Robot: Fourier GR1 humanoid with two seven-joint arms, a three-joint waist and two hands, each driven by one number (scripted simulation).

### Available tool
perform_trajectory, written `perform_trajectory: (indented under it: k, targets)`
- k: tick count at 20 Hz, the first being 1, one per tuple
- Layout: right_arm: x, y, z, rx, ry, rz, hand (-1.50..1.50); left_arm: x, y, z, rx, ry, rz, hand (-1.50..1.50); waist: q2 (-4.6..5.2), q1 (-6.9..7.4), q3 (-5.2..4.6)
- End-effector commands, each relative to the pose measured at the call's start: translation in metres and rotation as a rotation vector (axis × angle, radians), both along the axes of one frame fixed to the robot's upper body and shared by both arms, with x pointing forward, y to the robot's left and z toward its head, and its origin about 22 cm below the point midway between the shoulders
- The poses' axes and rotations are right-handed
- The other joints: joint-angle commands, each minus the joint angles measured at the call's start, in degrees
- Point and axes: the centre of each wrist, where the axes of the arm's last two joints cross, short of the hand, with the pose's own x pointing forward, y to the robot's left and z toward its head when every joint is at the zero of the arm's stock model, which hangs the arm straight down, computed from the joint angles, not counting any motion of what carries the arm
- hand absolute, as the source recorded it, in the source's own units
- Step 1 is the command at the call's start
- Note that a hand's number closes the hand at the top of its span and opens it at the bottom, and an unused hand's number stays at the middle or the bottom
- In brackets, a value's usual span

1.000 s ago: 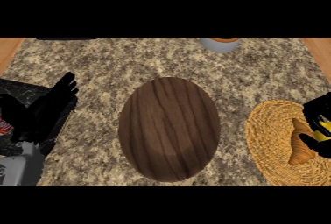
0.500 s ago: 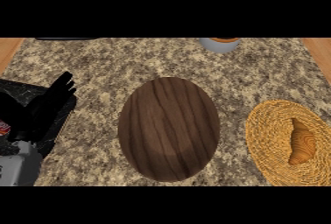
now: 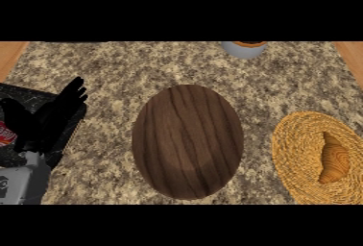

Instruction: Pick the lemon from the placemat and place it in the bowl

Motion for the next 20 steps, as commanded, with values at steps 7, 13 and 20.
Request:
perform_trajectory:
  k: [7,13,20]
  targets:
    - [-0.008,0.089,0.027,0.099,0.004,0.000,1.50,0.000,-0.004,-0.001,-0.001,0.000,-0.021,0.00,0.09,0.89,-0.01]
    - [0.010,0.154,0.020,0.146,-0.010,-0.001,1.50,0.013,0.001,0.016,0.002,-0.010,-0.024,0.00,0.21,1.03,0.05]
    - [0.056,0.227,-0.010,0.097,0.012,-0.100,1.50,0.002,-0.014,-0.003,-0.012,-0.007,-0.026,0.00,0.40,1.76,0.09]
